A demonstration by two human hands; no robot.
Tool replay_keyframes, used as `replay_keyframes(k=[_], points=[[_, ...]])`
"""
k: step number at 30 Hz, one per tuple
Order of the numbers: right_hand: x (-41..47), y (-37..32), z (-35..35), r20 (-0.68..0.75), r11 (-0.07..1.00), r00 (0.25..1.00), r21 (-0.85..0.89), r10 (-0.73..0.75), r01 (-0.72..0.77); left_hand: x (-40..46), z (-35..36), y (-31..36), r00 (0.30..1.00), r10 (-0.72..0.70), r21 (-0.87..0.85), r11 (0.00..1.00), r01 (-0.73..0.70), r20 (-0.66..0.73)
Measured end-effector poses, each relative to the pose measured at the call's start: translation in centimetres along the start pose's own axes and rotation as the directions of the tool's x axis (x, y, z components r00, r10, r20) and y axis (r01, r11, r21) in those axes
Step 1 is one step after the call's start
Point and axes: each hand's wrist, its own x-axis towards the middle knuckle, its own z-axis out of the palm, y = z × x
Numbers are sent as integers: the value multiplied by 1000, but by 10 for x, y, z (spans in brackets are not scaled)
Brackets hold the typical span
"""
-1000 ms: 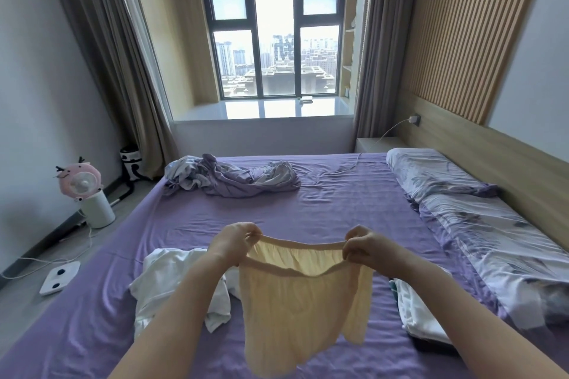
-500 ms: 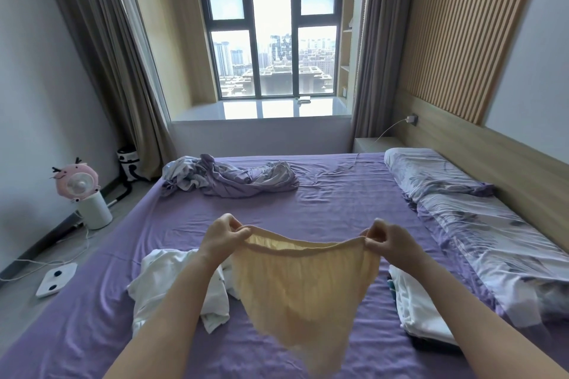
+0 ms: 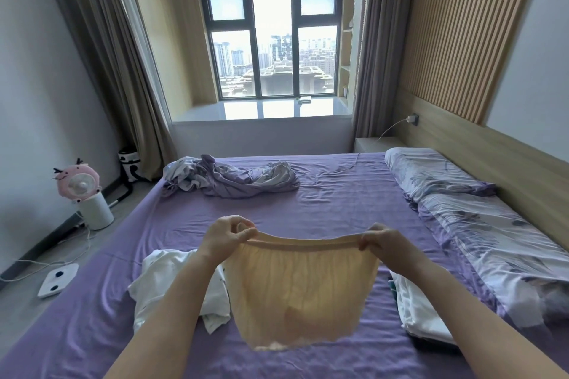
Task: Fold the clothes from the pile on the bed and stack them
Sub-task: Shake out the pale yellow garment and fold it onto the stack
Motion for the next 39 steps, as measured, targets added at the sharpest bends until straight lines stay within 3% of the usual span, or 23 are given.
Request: replay_keyframes(k=[5, 9, 11, 14, 18, 21, 23, 25, 29, 31, 34, 36, 38, 39], points=[[-1, 0, -2, -36, 998, 999, 55, -24, 26, 1, 0, -2, 998, 22, 140, 990, -29, 55], [0, -4, -2, 41, 997, 999, 75, -22, 19, 1, 4, 1, 998, 9, 106, 994, -15, 55], [-1, -9, -3, 18, 996, 1000, 84, -21, 20, 0, 8, 5, 993, 9, 74, 997, -18, 119], [-2, -13, -3, -45, 997, 999, -74, -31, 28, 0, 12, 9, 972, 9, 103, 994, -34, 234], [-2, -14, -4, 28, 973, 997, -217, -68, 73, 1, 15, 17, 980, 13, 361, 928, -85, 199], [-3, -12, -4, 55, 987, 995, -137, -81, 88, 3, 15, 24, 993, 90, 243, 964, -107, 81], [-3, -9, -6, 62, 993, 995, -73, -83, 87, 6, 9, 28, 999, 18, 95, 995, -15, -30], [-3, -5, -10, 64, 999, 997, 23, -39, 38, 7, 3, 29, 995, -96, 23, 995, 96, -9], [-3, -2, -13, 74, 961, 980, 197, 185, -197, 5, 1, 24, 983, -185, 90, 979, 184, 7], [-3, -7, -11, 62, 954, 981, 229, 184, -193, 3, 3, 20, 986, -166, 189, 969, 158, 23], [-4, -12, -11, 187, 995, 982, -91, -29, 47, 0, 6, 15, 984, -176, 221, 961, 164, 33], [-6, -11, -7, 302, 920, 950, -346, -76, 184, 2, 1, 12, 981, -193, 240, 951, 195, -35], [-6, -6, -4, 297, 865, 952, -457, -71, 207, 4, -6, 11, 974, -208, 297, 928, 225, -87], [-6, -4, -4, 262, 881, 962, -433, -78, 190, 5, -9, 12, 972, -214, 302, 924, 234, -100]])
